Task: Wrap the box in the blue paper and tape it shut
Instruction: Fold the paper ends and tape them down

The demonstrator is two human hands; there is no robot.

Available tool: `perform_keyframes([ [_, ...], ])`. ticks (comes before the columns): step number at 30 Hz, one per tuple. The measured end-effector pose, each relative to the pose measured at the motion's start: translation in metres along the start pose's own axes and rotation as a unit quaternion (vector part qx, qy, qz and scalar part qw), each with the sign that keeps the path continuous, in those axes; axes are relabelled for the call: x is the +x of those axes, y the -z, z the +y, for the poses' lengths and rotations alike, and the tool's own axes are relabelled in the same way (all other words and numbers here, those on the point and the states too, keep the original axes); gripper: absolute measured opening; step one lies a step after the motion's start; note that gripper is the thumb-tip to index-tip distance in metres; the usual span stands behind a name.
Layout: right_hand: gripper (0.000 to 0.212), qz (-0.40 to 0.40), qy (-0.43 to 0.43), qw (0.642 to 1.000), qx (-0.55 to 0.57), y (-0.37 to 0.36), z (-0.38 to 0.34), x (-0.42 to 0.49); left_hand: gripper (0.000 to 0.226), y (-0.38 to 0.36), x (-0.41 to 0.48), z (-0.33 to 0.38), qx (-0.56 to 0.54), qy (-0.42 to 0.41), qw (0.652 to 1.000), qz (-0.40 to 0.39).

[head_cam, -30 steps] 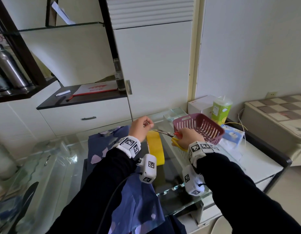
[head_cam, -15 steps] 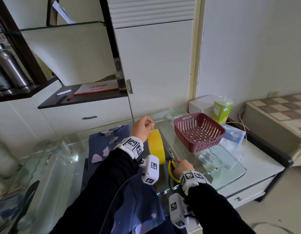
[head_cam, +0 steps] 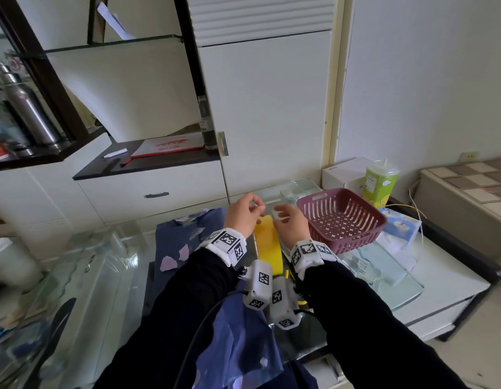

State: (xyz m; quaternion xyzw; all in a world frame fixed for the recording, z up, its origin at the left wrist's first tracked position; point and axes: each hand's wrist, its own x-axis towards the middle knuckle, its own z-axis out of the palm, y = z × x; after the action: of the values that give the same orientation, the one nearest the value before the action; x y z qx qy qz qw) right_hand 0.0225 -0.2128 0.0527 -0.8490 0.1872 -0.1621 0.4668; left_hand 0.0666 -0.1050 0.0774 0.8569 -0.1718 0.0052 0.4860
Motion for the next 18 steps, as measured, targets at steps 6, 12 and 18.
perform_keyframes([
  [6, 0.020, -0.015, 0.007, 1.000, -0.021, 0.005, 0.001, 0.003, 0.022, -0.011, -0.006, 0.004, -0.016, -0.007, 1.000, -0.017],
  [12, 0.014, -0.013, -0.005, 1.000, -0.011, 0.012, 0.004, 0.005, 0.005, 0.000, -0.005, 0.002, -0.156, 0.063, 0.986, 0.013],
  [18, 0.013, -0.017, 0.011, 1.000, -0.009, 0.017, 0.003, 0.006, 0.013, 0.024, -0.005, -0.007, -0.191, 0.097, 0.976, 0.037],
])
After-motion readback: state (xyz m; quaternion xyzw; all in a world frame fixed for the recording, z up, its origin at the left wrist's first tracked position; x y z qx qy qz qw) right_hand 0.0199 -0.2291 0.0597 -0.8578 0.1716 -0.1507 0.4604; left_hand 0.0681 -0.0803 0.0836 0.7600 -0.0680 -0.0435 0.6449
